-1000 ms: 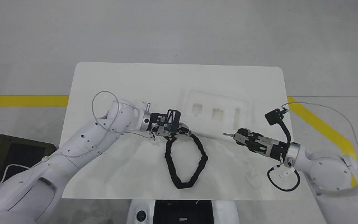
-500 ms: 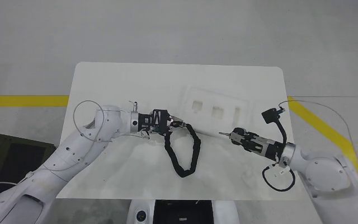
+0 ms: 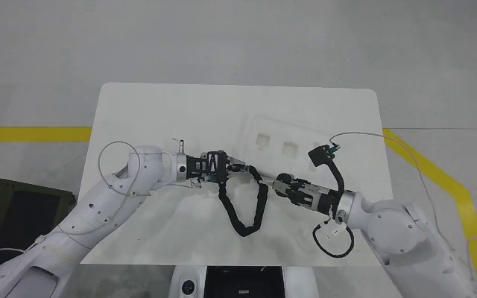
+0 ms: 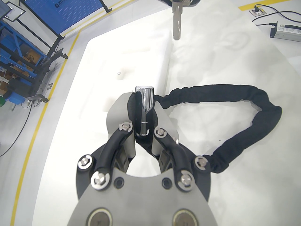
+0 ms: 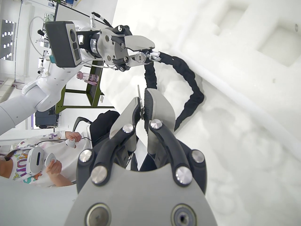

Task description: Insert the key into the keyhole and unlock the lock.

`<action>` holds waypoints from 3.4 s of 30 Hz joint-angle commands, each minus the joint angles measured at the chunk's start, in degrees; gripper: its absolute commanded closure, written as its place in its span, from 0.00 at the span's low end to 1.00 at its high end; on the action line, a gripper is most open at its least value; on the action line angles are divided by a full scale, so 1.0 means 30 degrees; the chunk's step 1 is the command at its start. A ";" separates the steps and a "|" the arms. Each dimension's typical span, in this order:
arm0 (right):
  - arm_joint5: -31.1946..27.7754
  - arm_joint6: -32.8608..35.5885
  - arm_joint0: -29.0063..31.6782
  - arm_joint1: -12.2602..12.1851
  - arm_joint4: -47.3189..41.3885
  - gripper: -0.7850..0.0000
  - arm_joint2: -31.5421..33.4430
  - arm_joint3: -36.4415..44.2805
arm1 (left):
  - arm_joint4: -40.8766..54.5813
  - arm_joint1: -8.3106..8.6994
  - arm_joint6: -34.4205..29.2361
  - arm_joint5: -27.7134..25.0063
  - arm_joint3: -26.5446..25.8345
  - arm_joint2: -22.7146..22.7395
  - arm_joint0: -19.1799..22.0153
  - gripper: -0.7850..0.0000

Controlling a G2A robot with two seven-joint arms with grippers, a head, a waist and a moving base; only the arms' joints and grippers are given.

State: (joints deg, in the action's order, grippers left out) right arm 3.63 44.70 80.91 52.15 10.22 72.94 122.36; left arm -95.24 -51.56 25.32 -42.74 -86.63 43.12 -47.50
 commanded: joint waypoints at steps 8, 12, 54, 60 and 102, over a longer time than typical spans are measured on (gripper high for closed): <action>0.1114 -0.0493 -0.1812 0.0405 0.0504 1.00 -0.1865 -0.0454 | -0.0525 -0.0120 -0.0237 0.0242 -0.0335 0.0105 -0.0300 1.00; 0.1670 -0.0717 -0.2287 0.0524 0.1104 1.00 -0.2291 -0.0612 | -0.0656 -0.0189 -0.0231 0.0363 -0.0379 0.0164 -0.0364 1.00; 0.3095 -0.0361 -0.2871 0.1042 0.2482 1.00 -0.2700 -0.0727 | -0.1041 -0.0363 -0.0238 0.0304 -0.0382 0.0426 -0.0555 1.00; 0.3158 -0.0215 -0.2843 0.1096 0.2513 1.00 -0.2725 -0.0722 | -0.1041 -0.0363 -0.0238 0.0304 -0.0382 0.0426 -0.0555 1.00; 0.4239 0.0162 -0.4019 0.1695 0.3583 1.00 -0.3866 -0.1110 | -0.0813 -0.0403 -0.0950 0.0565 -0.0697 0.0618 -0.0952 1.00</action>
State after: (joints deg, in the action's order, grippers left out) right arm 16.14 45.17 68.87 57.21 20.81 61.39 118.96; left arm -97.73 -52.75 22.83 -40.90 -88.59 44.84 -50.28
